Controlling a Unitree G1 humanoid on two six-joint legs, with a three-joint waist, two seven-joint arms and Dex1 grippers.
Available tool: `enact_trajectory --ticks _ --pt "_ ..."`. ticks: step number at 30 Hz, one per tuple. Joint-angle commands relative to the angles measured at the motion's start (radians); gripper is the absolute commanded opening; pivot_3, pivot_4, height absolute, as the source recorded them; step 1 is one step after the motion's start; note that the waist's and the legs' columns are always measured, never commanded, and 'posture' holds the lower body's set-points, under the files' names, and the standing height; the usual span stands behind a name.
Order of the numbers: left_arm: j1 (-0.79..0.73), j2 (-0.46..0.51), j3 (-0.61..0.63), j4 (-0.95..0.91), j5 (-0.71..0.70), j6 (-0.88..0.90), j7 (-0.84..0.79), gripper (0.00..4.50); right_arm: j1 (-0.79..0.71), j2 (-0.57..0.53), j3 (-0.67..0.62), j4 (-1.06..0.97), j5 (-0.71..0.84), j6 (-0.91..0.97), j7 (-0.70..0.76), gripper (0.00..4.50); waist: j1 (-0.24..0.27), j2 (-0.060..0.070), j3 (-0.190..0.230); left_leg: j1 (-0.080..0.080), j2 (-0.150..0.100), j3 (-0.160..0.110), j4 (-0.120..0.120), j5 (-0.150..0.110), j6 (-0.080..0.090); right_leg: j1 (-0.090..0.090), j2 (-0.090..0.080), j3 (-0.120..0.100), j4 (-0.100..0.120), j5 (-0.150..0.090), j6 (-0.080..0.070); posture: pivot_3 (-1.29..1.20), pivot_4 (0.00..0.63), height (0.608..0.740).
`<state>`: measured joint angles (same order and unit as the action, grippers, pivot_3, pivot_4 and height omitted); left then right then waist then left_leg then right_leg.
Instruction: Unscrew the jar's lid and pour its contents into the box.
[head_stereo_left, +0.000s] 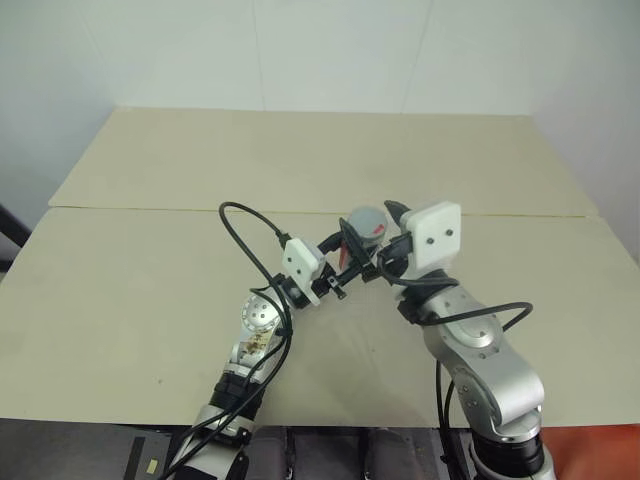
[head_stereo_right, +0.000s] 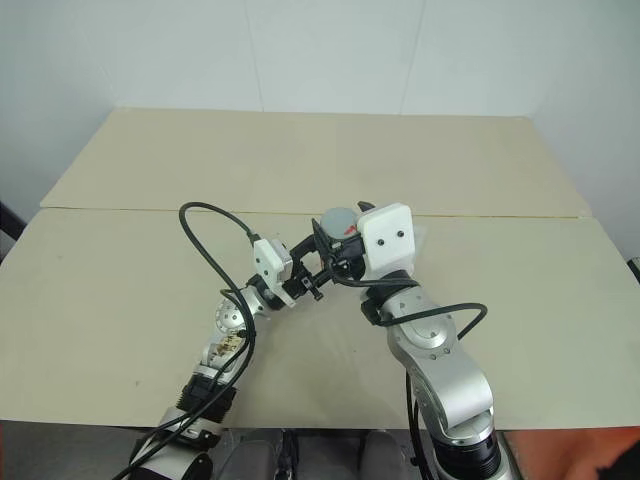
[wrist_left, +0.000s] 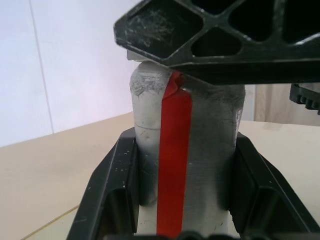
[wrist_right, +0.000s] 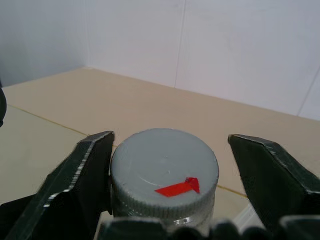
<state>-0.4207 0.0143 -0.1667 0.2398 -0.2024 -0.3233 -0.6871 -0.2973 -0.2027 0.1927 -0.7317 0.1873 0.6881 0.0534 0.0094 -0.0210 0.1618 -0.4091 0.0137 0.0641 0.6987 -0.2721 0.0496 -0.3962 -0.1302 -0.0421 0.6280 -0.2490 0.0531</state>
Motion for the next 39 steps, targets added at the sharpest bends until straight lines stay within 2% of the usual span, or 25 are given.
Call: enact_trajectory --ticks 1,2,12,19,23,29,33,39 --pt "-0.014 -0.005 0.001 -0.013 -0.014 -0.018 -0.006 1.91 -0.003 0.003 -0.014 -0.018 -0.019 -0.004 0.002 2.88 0.000 0.000 0.000 0.000 0.000 0.000 0.000 0.000 0.000 0.000 0.000 0.000 0.000 0.000 0.000 0.00 0.150 0.740" --pt "-0.015 -0.005 0.001 -0.013 -0.014 -0.018 -0.007 1.91 -0.002 0.003 -0.013 -0.018 -0.021 -0.004 0.003 2.78 0.000 0.000 0.000 0.000 0.000 0.000 0.000 0.000 0.000 0.000 0.000 0.000 0.000 0.000 0.000 0.00 0.150 0.740" --pt "-0.016 0.001 0.001 -0.018 -0.023 -0.020 -0.022 1.91 -0.004 -0.005 -0.022 -0.007 -0.024 -0.007 0.021 2.78 0.000 0.000 0.000 0.000 0.000 0.000 0.000 0.000 0.000 0.000 0.000 0.000 0.000 0.000 0.000 0.00 0.150 0.740" --pt "-0.013 0.018 -0.001 -0.030 -0.058 -0.011 -0.074 1.91 -0.028 -0.031 -0.132 0.033 0.113 -0.018 0.157 2.78 0.000 0.000 0.000 0.000 0.000 0.000 0.000 0.000 0.000 0.000 0.000 0.000 0.000 0.000 0.000 0.00 0.150 0.740" --pt "0.000 0.029 -0.008 -0.055 -0.064 -0.008 -0.089 1.91 -0.061 -0.171 -0.134 0.091 0.150 -0.070 0.347 2.78 0.000 0.000 0.000 0.001 0.000 0.000 0.000 0.000 0.001 0.001 0.000 0.000 0.000 0.000 0.000 0.00 0.150 0.740" --pt "0.018 0.043 -0.016 -0.091 -0.088 0.010 -0.118 1.91 -0.124 -0.216 -0.161 0.208 0.276 -0.158 0.567 2.78 -0.003 0.000 0.000 0.001 0.000 0.000 0.000 0.000 0.001 0.001 0.001 0.000 -0.001 0.000 0.000 0.00 0.150 0.740" --pt "0.022 0.046 -0.019 -0.119 -0.093 0.029 -0.115 1.91 -0.169 -0.257 -0.155 0.292 0.299 -0.206 0.694 2.78 -0.002 0.000 0.000 0.002 0.001 0.000 0.000 0.000 0.001 0.002 0.001 0.000 -0.001 0.000 0.000 0.00 0.150 0.740" --pt "0.046 0.060 -0.029 -0.177 -0.111 0.058 -0.127 1.91 -0.322 -0.287 -0.161 0.529 0.329 -0.285 0.923 2.78 -0.002 0.000 0.000 0.003 0.001 0.000 0.000 0.000 0.001 0.003 0.001 0.000 0.000 0.000 0.000 0.00 0.150 0.740"
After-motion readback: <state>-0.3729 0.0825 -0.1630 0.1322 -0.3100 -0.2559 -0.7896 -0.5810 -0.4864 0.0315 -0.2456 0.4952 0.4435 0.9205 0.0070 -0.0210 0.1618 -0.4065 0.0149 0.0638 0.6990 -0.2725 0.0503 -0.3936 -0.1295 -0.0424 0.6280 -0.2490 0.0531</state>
